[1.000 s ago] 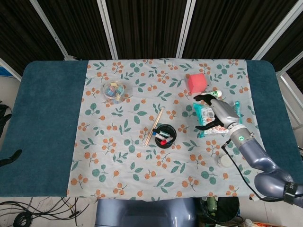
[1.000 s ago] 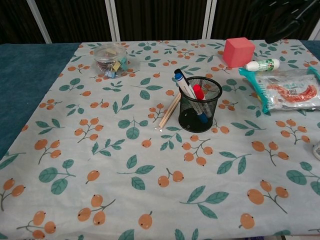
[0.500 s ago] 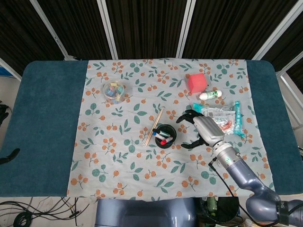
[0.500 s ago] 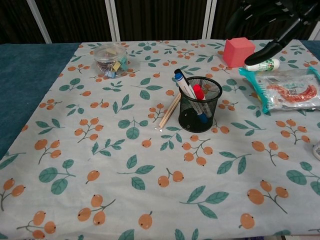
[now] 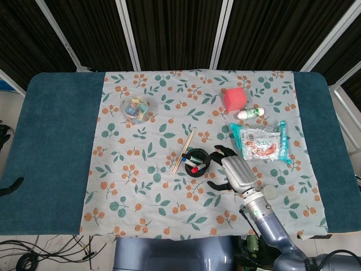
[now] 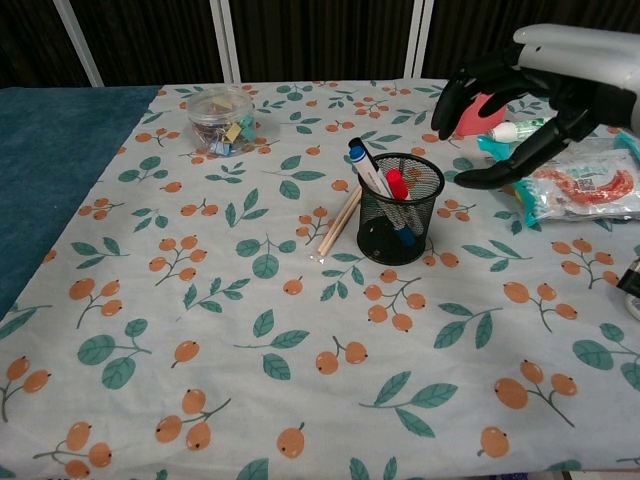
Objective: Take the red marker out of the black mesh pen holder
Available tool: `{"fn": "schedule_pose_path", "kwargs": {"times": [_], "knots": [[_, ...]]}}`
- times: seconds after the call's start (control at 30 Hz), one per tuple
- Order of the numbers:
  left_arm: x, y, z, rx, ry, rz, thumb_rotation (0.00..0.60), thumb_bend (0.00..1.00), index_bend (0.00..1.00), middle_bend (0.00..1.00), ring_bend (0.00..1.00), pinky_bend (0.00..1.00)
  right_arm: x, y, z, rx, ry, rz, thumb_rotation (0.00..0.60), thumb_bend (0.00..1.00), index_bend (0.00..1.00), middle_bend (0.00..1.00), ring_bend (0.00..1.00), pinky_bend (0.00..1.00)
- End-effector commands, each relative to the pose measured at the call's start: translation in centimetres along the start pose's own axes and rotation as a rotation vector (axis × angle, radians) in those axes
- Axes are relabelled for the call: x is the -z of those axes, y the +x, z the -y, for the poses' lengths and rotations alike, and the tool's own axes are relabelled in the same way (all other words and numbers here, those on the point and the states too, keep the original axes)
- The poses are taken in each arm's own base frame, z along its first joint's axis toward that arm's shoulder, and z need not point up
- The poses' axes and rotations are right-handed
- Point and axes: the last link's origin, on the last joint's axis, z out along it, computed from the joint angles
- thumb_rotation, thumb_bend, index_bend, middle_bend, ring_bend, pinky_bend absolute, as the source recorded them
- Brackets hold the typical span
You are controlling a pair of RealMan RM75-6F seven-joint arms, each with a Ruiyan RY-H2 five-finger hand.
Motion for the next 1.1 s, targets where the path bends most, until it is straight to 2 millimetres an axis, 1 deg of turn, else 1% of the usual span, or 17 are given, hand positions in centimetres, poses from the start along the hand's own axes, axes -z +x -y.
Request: {"fn": "schedule_pose_path", "kwargs": {"times": [0.03,0.13,0.17,0.4,0.77,0.9,1.1], "knots": [[0.0,0.0,0.0,0.001,0.000,-0.001,0.600,0.18,0.08,0.00,0.00,0.00,-0.1,-0.8,0.0,0.010,0.002,0.003,0.600,0.31,0.43,0.40,0.16,0.18],[0.0,0.0,0.0,0.001,0.000,0.001,0.600,0.18,0.08,0.00,0.00,0.00,-0.7,-1.1,0.1,0.012,-0.001,0.000,0.600,0.38,0.43,0.41,0.16,0.18],[0.0,0.0,0.0,0.002,-0.001,0.002,0.600,0.18,0.08,0.00,0.00,0.00,-0.9,-1.2,0.2,0.004,-0.002,0.001,0.600,0.39,0.44,0.41,0.16,0.18],[-0.1,0.0,0.0,0.002,0.002,0.002,0.600,0.18,0.08,0.00,0.00,0.00,-2.3,-1.6,0.7,-0.009,-0.004,0.011,0.600,0.39,0.45,0.43,0.16,0.18],[-0.1,0.0,0.2,0.004,0.005,0.002,0.600,0.18,0.08,0.00,0.00,0.00,-2.8,-3.4,1.1,0.006,-0.002,0.052,0.600,0.36,0.45,0.43,0.16,0.18],[-0.2,0.1,0.2,0.007,0.008,0.001,0.600,0.18,0.08,0.00,0.00,0.00,-3.3,-3.5,1.0,0.000,-0.011,0.042,0.600,0.36,0.46,0.44,0.16,0.18],[-0.2,0.0,0.3,0.007,0.009,0.003,0.600,0.18,0.08,0.00,0.00,0.00,-3.6,-3.6,0.6,0.012,-0.018,0.028,0.600,0.36,0.50,0.45,0.18,0.18]]}}
